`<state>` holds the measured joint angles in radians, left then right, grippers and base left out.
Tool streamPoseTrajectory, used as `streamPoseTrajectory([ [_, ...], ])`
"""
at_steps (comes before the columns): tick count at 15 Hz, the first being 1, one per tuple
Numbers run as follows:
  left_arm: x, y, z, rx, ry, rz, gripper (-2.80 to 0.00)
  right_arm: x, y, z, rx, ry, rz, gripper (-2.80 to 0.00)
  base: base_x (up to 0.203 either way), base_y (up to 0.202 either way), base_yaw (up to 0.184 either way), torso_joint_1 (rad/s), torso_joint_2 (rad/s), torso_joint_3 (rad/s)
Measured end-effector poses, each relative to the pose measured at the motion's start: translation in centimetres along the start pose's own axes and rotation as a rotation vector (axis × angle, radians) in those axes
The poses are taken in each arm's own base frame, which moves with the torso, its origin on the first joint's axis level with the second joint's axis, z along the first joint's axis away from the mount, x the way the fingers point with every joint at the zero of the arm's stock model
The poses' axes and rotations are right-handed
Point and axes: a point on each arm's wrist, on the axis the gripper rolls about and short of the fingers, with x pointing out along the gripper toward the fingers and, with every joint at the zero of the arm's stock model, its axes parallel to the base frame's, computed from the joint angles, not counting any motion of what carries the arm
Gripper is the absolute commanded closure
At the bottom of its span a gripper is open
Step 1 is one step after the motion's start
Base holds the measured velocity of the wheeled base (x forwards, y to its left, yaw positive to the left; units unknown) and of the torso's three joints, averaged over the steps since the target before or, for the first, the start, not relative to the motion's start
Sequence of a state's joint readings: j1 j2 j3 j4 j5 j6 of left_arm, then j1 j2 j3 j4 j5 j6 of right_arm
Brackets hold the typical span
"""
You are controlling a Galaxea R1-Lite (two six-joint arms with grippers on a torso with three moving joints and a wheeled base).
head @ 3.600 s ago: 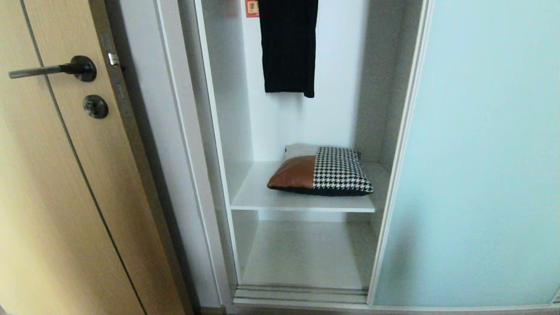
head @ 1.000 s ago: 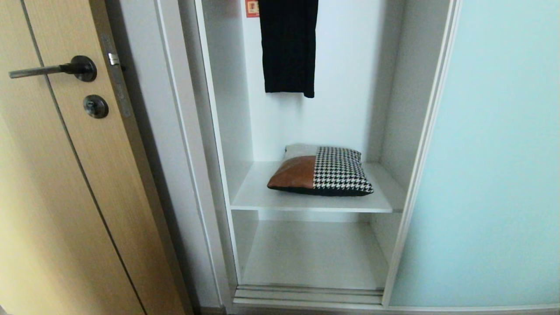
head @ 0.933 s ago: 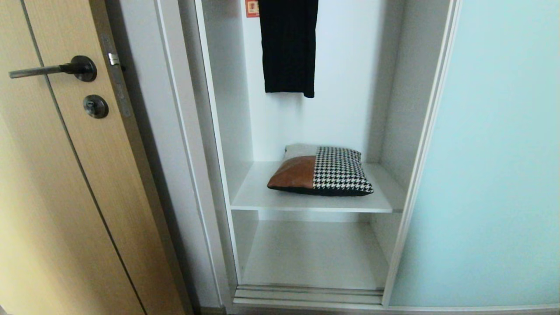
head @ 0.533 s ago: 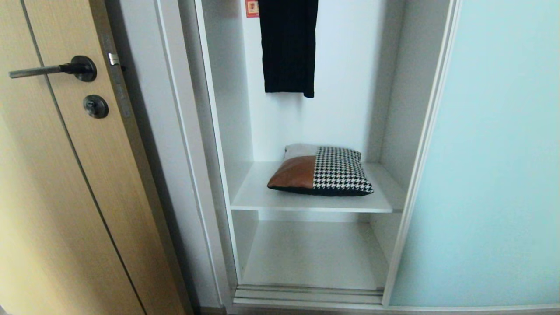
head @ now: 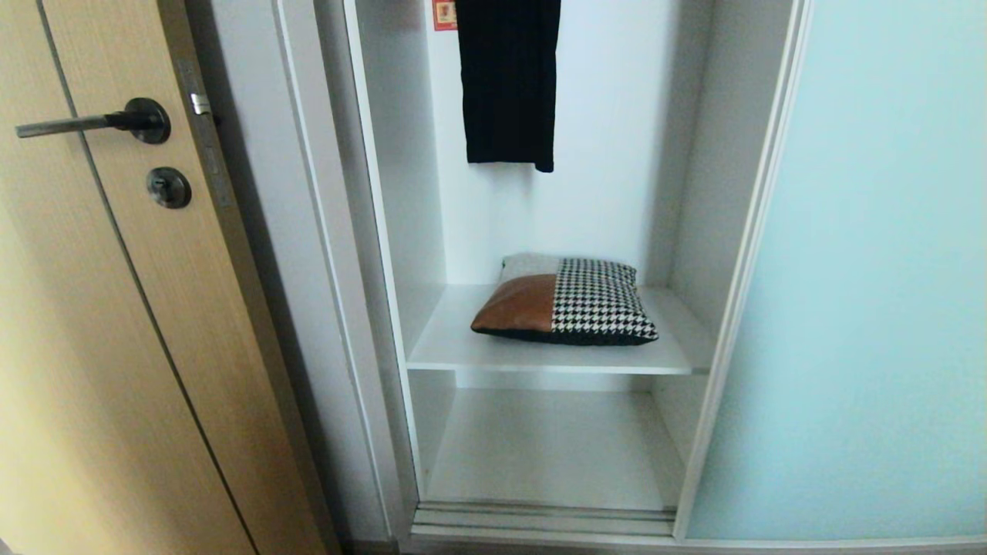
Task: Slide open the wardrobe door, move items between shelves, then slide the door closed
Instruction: Open the door
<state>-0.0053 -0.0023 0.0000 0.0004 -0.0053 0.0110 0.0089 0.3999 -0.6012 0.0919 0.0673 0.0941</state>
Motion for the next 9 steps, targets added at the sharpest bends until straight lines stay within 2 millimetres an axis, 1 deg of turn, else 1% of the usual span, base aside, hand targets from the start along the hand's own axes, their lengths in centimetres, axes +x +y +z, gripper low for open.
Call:
streamPoseTrajectory([
  [2, 0.0, 0.0, 0.0, 0.000, 0.000, 0.000, 0.00, 3.5, 0.2, 3.4, 0.042, 0.051, 0.066, 0.00, 0.000, 0.000, 0.000, 0.000, 0.00, 0.000],
  [4, 0.0, 0.0, 0.0, 0.000, 0.000, 0.000, 0.00, 7.7, 0.5, 5.8, 0.075, 0.113, 0.154, 0.00, 0.000, 0.000, 0.000, 0.000, 0.00, 0.000],
  [6, 0.0, 0.0, 0.0, 0.000, 0.000, 0.001, 0.00, 12.5, 0.8, 7.2, 0.099, 0.169, 0.225, 0.00, 0.000, 0.000, 0.000, 0.000, 0.00, 0.000],
  [7, 0.0, 0.0, 0.0, 0.000, 0.000, 0.001, 0.00, 15.0, 1.0, 7.6, 0.106, 0.189, 0.247, 0.00, 0.000, 0.000, 0.000, 0.000, 0.00, 0.000],
  [9, 0.0, 0.0, 0.0, -0.001, 0.000, 0.000, 0.00, 20.2, 2.0, 7.6, 0.113, 0.226, 0.272, 0.00, 0.000, 0.000, 0.000, 0.000, 0.00, 0.000],
])
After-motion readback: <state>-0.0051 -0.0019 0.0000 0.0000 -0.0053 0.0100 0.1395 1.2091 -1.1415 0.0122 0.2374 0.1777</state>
